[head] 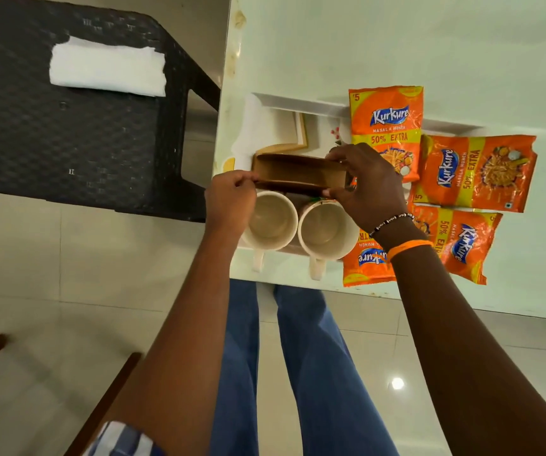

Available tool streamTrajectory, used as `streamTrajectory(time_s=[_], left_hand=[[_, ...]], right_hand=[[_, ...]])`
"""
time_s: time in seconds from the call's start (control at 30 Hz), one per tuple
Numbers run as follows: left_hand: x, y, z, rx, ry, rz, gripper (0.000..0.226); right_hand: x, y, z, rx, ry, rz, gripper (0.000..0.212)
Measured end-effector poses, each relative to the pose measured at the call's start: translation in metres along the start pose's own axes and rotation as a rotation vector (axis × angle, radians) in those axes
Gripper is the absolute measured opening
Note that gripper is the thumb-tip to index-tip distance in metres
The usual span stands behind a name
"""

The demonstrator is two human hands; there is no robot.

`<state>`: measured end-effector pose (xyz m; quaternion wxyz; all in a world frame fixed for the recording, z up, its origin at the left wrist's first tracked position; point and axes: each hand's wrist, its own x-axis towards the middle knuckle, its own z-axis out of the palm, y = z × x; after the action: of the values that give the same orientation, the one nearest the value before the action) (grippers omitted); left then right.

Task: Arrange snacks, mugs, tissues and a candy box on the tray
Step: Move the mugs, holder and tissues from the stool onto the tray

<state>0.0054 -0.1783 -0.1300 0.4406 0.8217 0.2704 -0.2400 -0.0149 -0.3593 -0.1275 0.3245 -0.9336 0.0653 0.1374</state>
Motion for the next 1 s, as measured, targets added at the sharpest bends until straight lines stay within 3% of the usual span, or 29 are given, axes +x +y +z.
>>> streamTrajectory(time_s=[0.3, 0.4, 0.63, 0.73, 0.87, 1.0], left_hand=[[0.003, -0.009, -0.021, -0.180, -0.059, -0.059, 0.020], [0.009, -0.013, -0.040, -0.290, -0.035, -0.070, 0.021], [0.056, -0.020, -0.115, -0.507, 0.057, -0.122, 0.022], [0.080, -0.021, -0.146, -0.532, 0.064, -0.124, 0.022], [0.107, -0.022, -0.176, -0.466, 0.104, -0.094, 0.021], [0.122, -0.022, -0.191, -0.438, 0.119, -0.057, 0.021]], right_hand=[[0.018, -0.018, -0.011, 0.038, -0.085, 0.027, 0.044], [0.029, -0.048, -0.002, 0.141, 0.011, 0.011, 0.036], [0.071, -0.153, 0.064, 0.398, 0.043, 0.009, 0.012], [0.098, -0.183, 0.096, 0.506, 0.085, 0.150, 0.021], [0.142, -0.202, 0.130, 0.701, 0.087, 0.509, 0.037], [0.168, -0.206, 0.146, 0.720, 0.091, 0.631, 0.046]])
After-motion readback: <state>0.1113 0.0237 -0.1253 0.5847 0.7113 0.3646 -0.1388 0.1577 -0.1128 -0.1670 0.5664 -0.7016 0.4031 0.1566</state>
